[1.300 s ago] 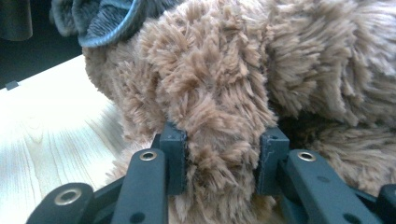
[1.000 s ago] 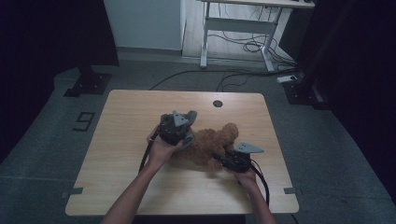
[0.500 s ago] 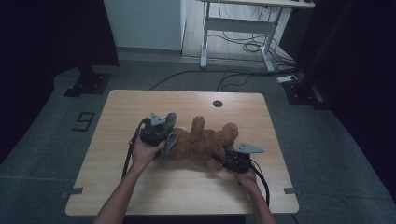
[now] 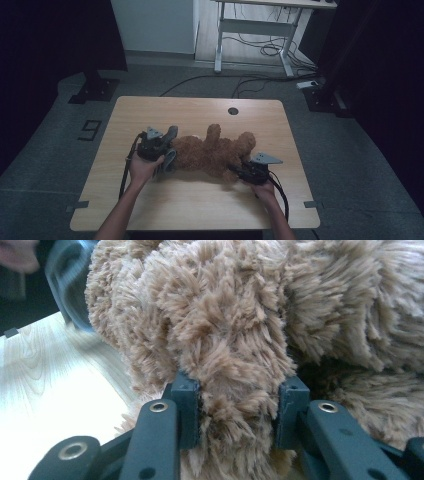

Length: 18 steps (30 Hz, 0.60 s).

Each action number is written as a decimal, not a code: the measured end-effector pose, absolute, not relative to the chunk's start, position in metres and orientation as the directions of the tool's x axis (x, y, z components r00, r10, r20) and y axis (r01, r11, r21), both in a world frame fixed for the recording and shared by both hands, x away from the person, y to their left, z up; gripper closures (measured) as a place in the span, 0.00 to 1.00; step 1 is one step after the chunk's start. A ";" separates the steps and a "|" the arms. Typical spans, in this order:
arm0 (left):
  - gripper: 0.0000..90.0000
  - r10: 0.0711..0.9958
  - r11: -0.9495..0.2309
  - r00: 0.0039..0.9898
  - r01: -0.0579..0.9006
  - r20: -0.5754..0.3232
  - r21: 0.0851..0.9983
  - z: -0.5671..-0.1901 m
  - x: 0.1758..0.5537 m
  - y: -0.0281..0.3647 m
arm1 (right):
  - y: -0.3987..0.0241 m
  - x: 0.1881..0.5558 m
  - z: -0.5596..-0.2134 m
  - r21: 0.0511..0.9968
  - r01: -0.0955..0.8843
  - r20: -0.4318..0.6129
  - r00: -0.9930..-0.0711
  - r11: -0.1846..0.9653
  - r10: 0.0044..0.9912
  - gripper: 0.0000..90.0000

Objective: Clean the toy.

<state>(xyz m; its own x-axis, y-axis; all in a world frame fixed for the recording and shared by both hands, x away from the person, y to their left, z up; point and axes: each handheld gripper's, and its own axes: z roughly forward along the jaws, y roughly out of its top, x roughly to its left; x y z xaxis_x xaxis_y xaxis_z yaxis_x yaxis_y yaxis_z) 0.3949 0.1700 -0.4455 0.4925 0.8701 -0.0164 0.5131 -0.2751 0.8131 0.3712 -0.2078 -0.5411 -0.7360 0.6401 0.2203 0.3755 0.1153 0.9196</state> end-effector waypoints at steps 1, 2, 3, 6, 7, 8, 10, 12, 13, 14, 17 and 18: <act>0.89 0.862 -0.280 0.506 0.491 -0.009 0.825 -0.436 0.394 0.167 | -0.208 0.371 -0.541 0.920 0.375 0.221 -0.736 0.115 0.640 0.70; 0.89 0.855 -0.287 0.519 0.470 0.001 0.835 -0.427 0.394 0.162 | -0.208 0.371 -0.541 0.920 0.375 0.221 -0.736 0.114 0.640 0.70; 0.89 0.848 -0.295 0.530 0.453 0.013 0.841 -0.419 0.395 0.156 | -0.208 0.371 -0.541 0.920 0.375 0.221 -0.736 0.114 0.640 0.70; 0.89 0.828 -0.324 0.560 0.431 0.032 0.842 -0.401 0.403 0.133 | -0.208 0.371 -0.541 0.921 0.373 0.218 -0.736 0.115 0.641 0.70; 0.89 0.822 -0.337 0.569 0.433 0.037 0.836 -0.399 0.407 0.125 | -0.208 0.371 -0.541 0.920 0.374 0.218 -0.736 0.118 0.641 0.70; 0.89 0.816 -0.350 0.576 0.441 0.039 0.826 -0.400 0.411 0.117 | -0.208 0.371 -0.541 0.920 0.373 0.217 -0.736 0.117 0.642 0.70; 0.89 0.807 -0.354 0.590 0.474 0.008 0.806 -0.407 0.421 0.104 | -0.209 0.371 -0.540 0.919 0.377 0.220 -0.734 0.115 0.642 0.70; 0.89 0.792 -0.366 0.610 0.503 -0.022 0.783 -0.419 0.427 0.096 | -0.209 0.371 -0.541 0.919 0.376 0.221 -0.735 0.116 0.641 0.70; 0.89 0.786 -0.376 0.617 0.512 -0.026 0.772 -0.425 0.429 0.094 | -0.209 0.371 -0.541 0.920 0.374 0.221 -0.736 0.113 0.640 0.70; 0.89 0.784 -0.378 0.620 0.519 -0.033 0.767 -0.430 0.430 0.093 | -0.209 0.371 -0.541 0.920 0.375 0.220 -0.737 0.116 0.640 0.70; 0.89 0.783 -0.349 0.618 0.535 -0.074 0.769 -0.439 0.430 0.095 | -0.209 0.371 -0.540 0.920 0.374 0.219 -0.737 0.115 0.639 0.70; 0.89 0.778 -0.344 0.622 0.539 -0.088 0.769 -0.442 0.429 0.096 | -0.209 0.371 -0.540 0.921 0.372 0.216 -0.737 0.117 0.640 0.69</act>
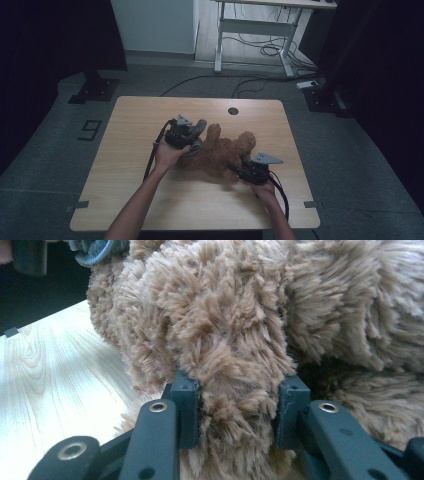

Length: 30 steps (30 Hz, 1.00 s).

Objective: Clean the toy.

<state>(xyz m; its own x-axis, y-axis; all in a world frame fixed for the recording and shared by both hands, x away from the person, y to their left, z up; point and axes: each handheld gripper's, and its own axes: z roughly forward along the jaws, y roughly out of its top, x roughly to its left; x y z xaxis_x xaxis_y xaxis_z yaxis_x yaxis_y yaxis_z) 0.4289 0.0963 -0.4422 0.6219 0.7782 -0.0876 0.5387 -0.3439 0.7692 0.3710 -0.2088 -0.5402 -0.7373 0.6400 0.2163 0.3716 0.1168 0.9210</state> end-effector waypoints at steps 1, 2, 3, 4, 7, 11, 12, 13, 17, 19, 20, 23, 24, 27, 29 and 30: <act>0.89 0.771 -0.355 0.632 0.536 -0.085 0.766 -0.445 0.427 0.096 | -0.209 0.371 -0.540 0.921 0.371 0.215 -0.738 0.118 0.640 0.69; 0.89 0.766 -0.367 0.638 0.531 -0.076 0.764 -0.447 0.423 0.096 | -0.209 0.370 -0.539 0.921 0.370 0.210 -0.739 0.125 0.640 0.65; 0.89 0.762 -0.376 0.644 0.524 -0.067 0.764 -0.447 0.420 0.097 | -0.209 0.370 -0.539 0.921 0.370 0.210 -0.739 0.125 0.640 0.65; 0.89 0.761 -0.379 0.646 0.518 -0.060 0.767 -0.448 0.413 0.098 | -0.210 0.368 -0.537 0.918 0.376 0.217 -0.738 0.122 0.638 0.58; 0.89 0.758 -0.380 0.650 0.509 -0.056 0.772 -0.451 0.407 0.099 | -0.212 0.366 -0.534 0.917 0.384 0.231 -0.733 0.110 0.639 0.50; 0.89 0.753 -0.370 0.656 0.484 -0.049 0.793 -0.458 0.393 0.101 | -0.221 0.364 -0.520 0.910 0.410 0.271 -0.707 0.066 0.653 0.33; 0.89 0.752 -0.369 0.657 0.480 -0.048 0.796 -0.458 0.391 0.101 | -0.223 0.364 -0.517 0.910 0.411 0.277 -0.701 0.054 0.657 0.31; 0.89 0.752 -0.369 0.657 0.480 -0.048 0.796 -0.458 0.391 0.101 | -0.225 0.364 -0.515 0.910 0.412 0.288 -0.699 0.040 0.654 0.30; 0.89 0.739 -0.377 0.672 0.462 -0.039 0.803 -0.461 0.376 0.104 | -0.225 0.364 -0.506 0.906 0.423 0.309 -0.702 0.026 0.641 0.21; 0.89 0.732 -0.378 0.680 0.456 -0.042 0.806 -0.463 0.368 0.107 | -0.219 0.363 -0.505 0.902 0.429 0.302 -0.713 0.053 0.633 0.18; 0.89 0.729 -0.373 0.683 0.456 -0.049 0.808 -0.464 0.365 0.108 | -0.215 0.363 -0.507 0.898 0.434 0.295 -0.719 0.075 0.629 0.16; 0.89 0.716 -0.376 0.696 0.448 -0.053 0.811 -0.470 0.351 0.112 | -0.206 0.361 -0.516 0.878 0.465 0.304 -0.726 0.115 0.617 0.13; 0.89 0.711 -0.376 0.701 0.446 -0.056 0.812 -0.471 0.347 0.113 | -0.204 0.359 -0.520 0.875 0.467 0.303 -0.733 0.127 0.609 0.12; 0.89 0.701 -0.374 0.710 0.440 -0.061 0.816 -0.475 0.337 0.115 | -0.200 0.351 -0.528 0.868 0.468 0.291 -0.748 0.164 0.597 0.13; 0.89 0.701 -0.372 0.711 0.438 -0.061 0.818 -0.476 0.335 0.115 | -0.200 0.346 -0.533 0.872 0.461 0.283 -0.750 0.166 0.598 0.20; 0.89 0.703 -0.368 0.709 0.432 -0.058 0.823 -0.478 0.333 0.114 | -0.200 0.345 -0.535 0.875 0.453 0.274 -0.751 0.168 0.601 0.24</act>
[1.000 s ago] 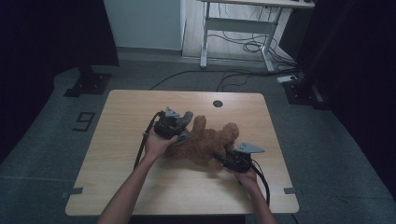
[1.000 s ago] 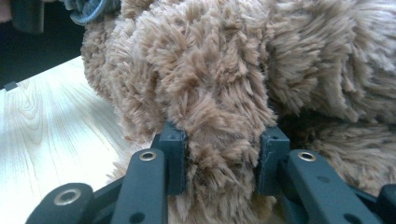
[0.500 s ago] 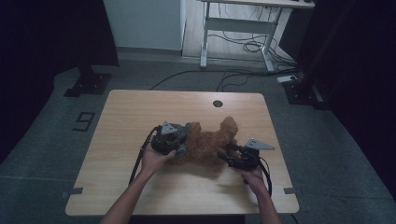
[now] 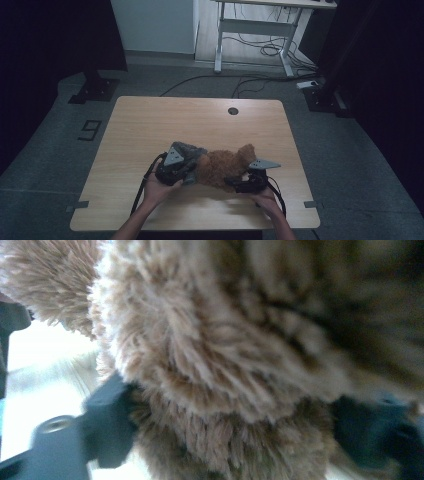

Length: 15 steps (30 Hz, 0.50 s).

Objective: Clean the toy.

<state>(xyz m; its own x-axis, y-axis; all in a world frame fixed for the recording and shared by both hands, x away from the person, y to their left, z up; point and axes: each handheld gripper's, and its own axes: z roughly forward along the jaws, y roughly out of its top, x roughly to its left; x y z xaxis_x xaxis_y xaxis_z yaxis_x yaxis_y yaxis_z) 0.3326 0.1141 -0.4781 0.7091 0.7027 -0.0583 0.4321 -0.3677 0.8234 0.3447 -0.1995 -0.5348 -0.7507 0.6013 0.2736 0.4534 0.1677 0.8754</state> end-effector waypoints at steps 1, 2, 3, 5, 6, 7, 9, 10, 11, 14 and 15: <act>0.89 0.705 -0.369 0.707 0.427 -0.051 0.826 -0.479 0.332 0.113 | -0.199 0.344 -0.536 0.878 0.447 0.264 -0.749 0.169 0.607 0.29; 0.89 0.709 -0.369 0.704 0.423 -0.044 0.828 -0.479 0.331 0.111 | -0.199 0.344 -0.537 0.880 0.443 0.256 -0.746 0.171 0.615 0.35; 0.89 0.712 -0.367 0.701 0.422 -0.042 0.829 -0.480 0.331 0.110 | -0.198 0.344 -0.537 0.883 0.437 0.247 -0.745 0.172 0.620 0.40; 0.89 0.714 -0.359 0.698 0.422 -0.046 0.832 -0.482 0.329 0.106 | -0.197 0.344 -0.538 0.891 0.415 0.217 -0.744 0.183 0.632 0.49; 0.89 0.711 -0.357 0.701 0.424 -0.052 0.833 -0.483 0.328 0.104 | -0.196 0.345 -0.538 0.896 0.404 0.204 -0.744 0.186 0.636 0.53; 0.89 0.711 -0.357 0.701 0.424 -0.052 0.833 -0.483 0.328 0.104 | -0.196 0.345 -0.538 0.896 0.404 0.204 -0.744 0.186 0.636 0.53; 0.89 0.711 -0.362 0.702 0.413 -0.039 0.836 -0.485 0.325 0.101 | -0.196 0.347 -0.539 0.908 0.374 0.169 -0.740 0.189 0.651 0.58; 0.89 0.715 -0.370 0.699 0.401 -0.018 0.838 -0.487 0.325 0.097 | -0.195 0.349 -0.539 0.912 0.362 0.155 -0.739 0.194 0.655 0.59; 0.89 0.716 -0.369 0.698 0.400 -0.018 0.839 -0.487 0.326 0.096 | -0.195 0.351 -0.540 0.916 0.352 0.143 -0.736 0.193 0.661 0.59; 0.89 0.725 -0.371 0.689 0.405 -0.012 0.836 -0.487 0.336 0.091 | -0.194 0.360 -0.539 0.915 0.358 0.142 -0.716 0.185 0.683 0.60; 0.89 0.728 -0.370 0.685 0.410 -0.014 0.834 -0.487 0.340 0.089 | -0.193 0.364 -0.538 0.916 0.357 0.136 -0.709 0.186 0.691 0.60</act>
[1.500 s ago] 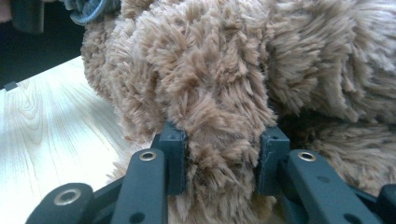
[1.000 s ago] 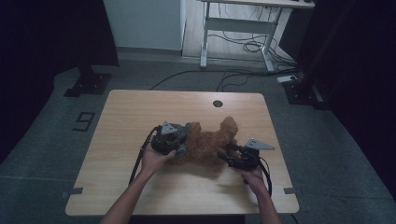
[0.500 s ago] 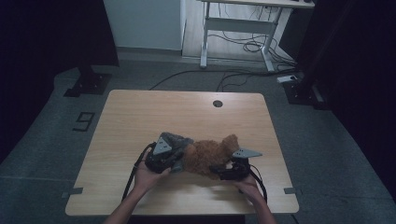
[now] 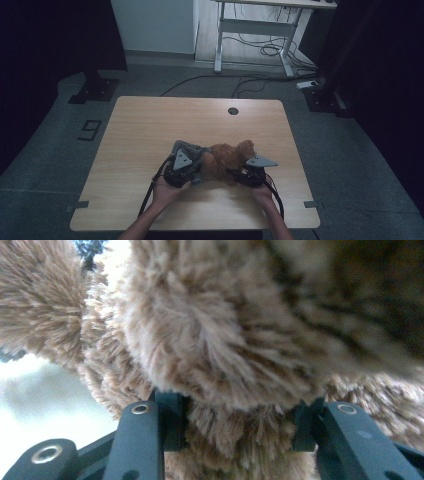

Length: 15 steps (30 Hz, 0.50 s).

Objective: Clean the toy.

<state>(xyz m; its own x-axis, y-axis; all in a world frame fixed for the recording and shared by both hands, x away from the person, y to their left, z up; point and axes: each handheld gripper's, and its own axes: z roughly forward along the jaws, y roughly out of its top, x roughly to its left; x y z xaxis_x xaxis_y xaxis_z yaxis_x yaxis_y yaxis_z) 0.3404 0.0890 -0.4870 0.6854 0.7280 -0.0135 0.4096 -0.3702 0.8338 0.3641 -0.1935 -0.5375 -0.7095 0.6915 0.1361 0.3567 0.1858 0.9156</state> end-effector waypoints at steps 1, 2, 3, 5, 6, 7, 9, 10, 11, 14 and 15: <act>0.89 0.733 -0.369 0.680 0.415 -0.014 0.832 -0.487 0.346 0.087 | -0.193 0.368 -0.537 0.917 0.353 0.126 -0.701 0.187 0.702 0.60; 0.89 0.733 -0.369 0.680 0.415 -0.014 0.832 -0.487 0.346 0.087 | -0.193 0.372 -0.536 0.918 0.352 0.123 -0.690 0.183 0.713 0.60; 0.89 0.741 -0.371 0.671 0.418 -0.007 0.829 -0.487 0.357 0.083 | -0.193 0.377 -0.536 0.919 0.353 0.122 -0.681 0.178 0.722 0.60; 0.89 0.750 -0.371 0.662 0.425 -0.004 0.826 -0.486 0.370 0.079 | -0.194 0.386 -0.536 0.917 0.364 0.131 -0.665 0.165 0.735 0.60; 0.89 0.750 -0.371 0.662 0.425 -0.004 0.826 -0.486 0.370 0.079 | -0.194 0.391 -0.536 0.916 0.367 0.133 -0.657 0.160 0.742 0.60; 0.89 0.756 -0.363 0.654 0.438 -0.015 0.822 -0.485 0.381 0.077 | -0.195 0.395 -0.537 0.919 0.364 0.133 -0.651 0.153 0.747 0.60; 0.89 0.758 -0.353 0.651 0.453 -0.034 0.819 -0.483 0.388 0.078 | -0.197 0.399 -0.537 0.915 0.378 0.152 -0.646 0.140 0.748 0.59; 0.89 0.758 -0.353 0.651 0.453 -0.034 0.819 -0.483 0.388 0.078 | -0.197 0.399 -0.537 0.915 0.378 0.152 -0.646 0.140 0.748 0.59; 0.89 0.753 -0.348 0.656 0.463 -0.051 0.815 -0.479 0.390 0.081 | -0.199 0.400 -0.537 0.915 0.381 0.162 -0.654 0.136 0.739 0.58; 0.89 0.753 -0.329 0.654 0.469 -0.071 0.819 -0.470 0.390 0.087 | -0.203 0.394 -0.537 0.915 0.378 0.172 -0.683 0.142 0.710 0.56; 0.89 0.758 -0.301 0.646 0.468 -0.089 0.831 -0.459 0.391 0.089 | -0.204 0.392 -0.538 0.912 0.381 0.177 -0.698 0.151 0.693 0.55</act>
